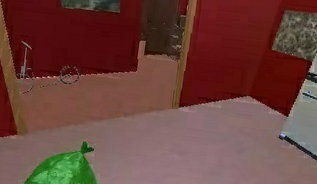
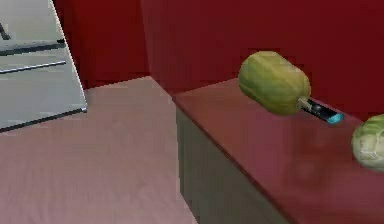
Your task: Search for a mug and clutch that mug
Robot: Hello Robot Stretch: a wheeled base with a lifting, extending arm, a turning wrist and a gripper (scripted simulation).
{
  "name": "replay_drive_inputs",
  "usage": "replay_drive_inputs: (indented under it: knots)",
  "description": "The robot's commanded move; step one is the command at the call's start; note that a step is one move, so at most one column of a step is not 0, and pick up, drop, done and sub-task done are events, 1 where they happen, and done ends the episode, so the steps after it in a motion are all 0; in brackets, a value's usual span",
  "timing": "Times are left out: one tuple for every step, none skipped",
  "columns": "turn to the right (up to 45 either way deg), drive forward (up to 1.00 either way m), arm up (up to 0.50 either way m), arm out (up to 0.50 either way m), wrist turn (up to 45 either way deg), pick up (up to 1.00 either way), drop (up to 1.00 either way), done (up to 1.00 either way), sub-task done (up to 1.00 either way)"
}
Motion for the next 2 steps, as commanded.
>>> replay_drive_inputs:
  knots:
    - [27.0,0.0,0.0,0.0,0.0,0.0,0.0,0.0,0.0]
    - [0.0,0.4,0.0,0.0,0.0,0.0,0.0,0.0,0.0]
